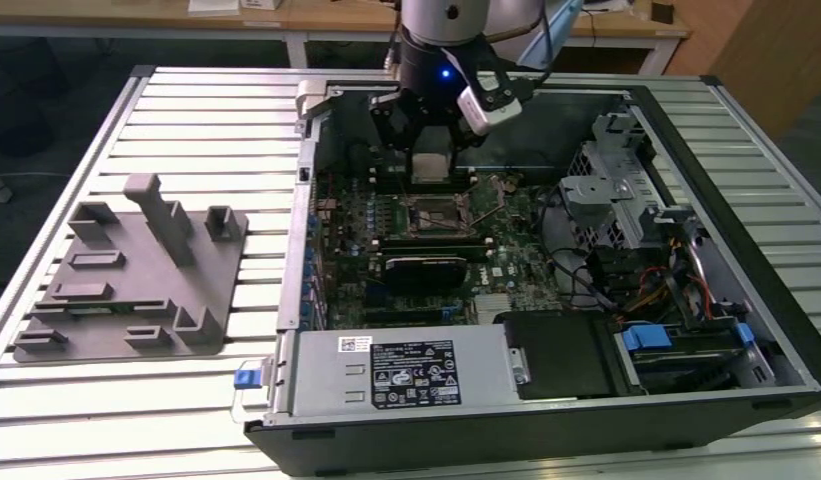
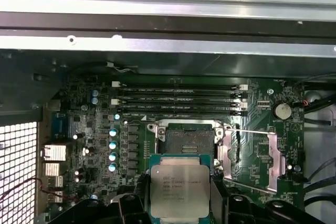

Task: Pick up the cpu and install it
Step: 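Pick up the cpu and move it towards the insertion slot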

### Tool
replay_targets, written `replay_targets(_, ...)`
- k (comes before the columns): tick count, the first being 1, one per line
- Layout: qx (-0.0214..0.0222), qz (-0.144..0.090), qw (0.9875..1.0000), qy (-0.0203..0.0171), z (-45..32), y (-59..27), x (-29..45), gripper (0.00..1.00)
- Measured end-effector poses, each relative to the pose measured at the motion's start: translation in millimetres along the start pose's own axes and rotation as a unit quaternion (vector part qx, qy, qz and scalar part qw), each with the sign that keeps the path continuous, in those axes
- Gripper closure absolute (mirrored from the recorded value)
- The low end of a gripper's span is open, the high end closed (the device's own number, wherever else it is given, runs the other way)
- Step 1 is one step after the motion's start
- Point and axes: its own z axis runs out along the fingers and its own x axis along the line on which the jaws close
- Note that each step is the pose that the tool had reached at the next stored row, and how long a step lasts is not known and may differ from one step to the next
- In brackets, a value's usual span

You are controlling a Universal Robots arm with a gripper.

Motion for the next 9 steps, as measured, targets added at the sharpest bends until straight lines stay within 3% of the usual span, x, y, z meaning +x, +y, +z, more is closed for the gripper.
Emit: replay_targets(9,0.0000,-0.001,1.0000,0.0024,8.3,0.4,-12.2,0.45)
